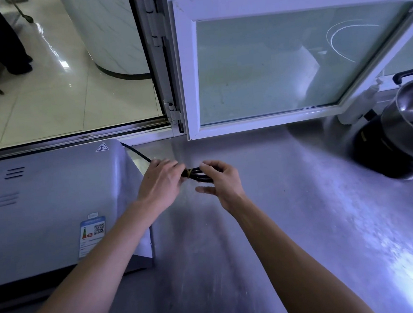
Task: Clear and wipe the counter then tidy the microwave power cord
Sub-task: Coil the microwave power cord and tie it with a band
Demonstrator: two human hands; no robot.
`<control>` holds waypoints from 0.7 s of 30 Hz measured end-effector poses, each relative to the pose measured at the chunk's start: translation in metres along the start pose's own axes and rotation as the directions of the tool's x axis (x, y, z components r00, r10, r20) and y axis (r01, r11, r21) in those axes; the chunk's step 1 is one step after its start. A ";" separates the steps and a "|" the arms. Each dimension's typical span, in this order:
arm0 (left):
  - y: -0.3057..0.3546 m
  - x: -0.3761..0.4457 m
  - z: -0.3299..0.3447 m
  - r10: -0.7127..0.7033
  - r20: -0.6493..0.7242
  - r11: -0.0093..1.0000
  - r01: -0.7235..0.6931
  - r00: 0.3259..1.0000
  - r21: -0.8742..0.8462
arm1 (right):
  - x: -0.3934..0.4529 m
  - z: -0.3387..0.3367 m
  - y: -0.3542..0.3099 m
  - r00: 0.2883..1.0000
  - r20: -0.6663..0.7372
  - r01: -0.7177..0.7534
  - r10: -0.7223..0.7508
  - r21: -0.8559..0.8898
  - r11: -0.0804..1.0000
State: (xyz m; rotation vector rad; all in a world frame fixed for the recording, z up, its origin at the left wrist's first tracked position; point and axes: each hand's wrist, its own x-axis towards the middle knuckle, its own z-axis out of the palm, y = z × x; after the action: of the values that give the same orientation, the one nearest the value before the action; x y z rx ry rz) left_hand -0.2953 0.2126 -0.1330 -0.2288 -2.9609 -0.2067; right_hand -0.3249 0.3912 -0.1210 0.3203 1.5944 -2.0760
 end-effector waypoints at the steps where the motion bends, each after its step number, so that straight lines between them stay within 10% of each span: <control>1: 0.000 0.001 0.002 -0.012 0.009 1.000 0.012 1.000 -0.008 | 0.002 -0.001 0.001 1.000 -0.001 0.006 -0.006 -0.005 1.000; 21: -0.015 0.027 0.024 -0.011 0.051 0.995 0.017 0.999 -0.100 | 0.066 -0.025 0.012 0.975 -0.005 0.208 -0.221 -0.321 0.924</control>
State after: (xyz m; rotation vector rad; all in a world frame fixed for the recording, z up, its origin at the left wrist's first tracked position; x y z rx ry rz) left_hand -0.3275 0.2050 -0.1533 -0.2292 -3.0057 -0.3577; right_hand -0.3778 0.3961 -0.1694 0.0764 2.0332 -1.9282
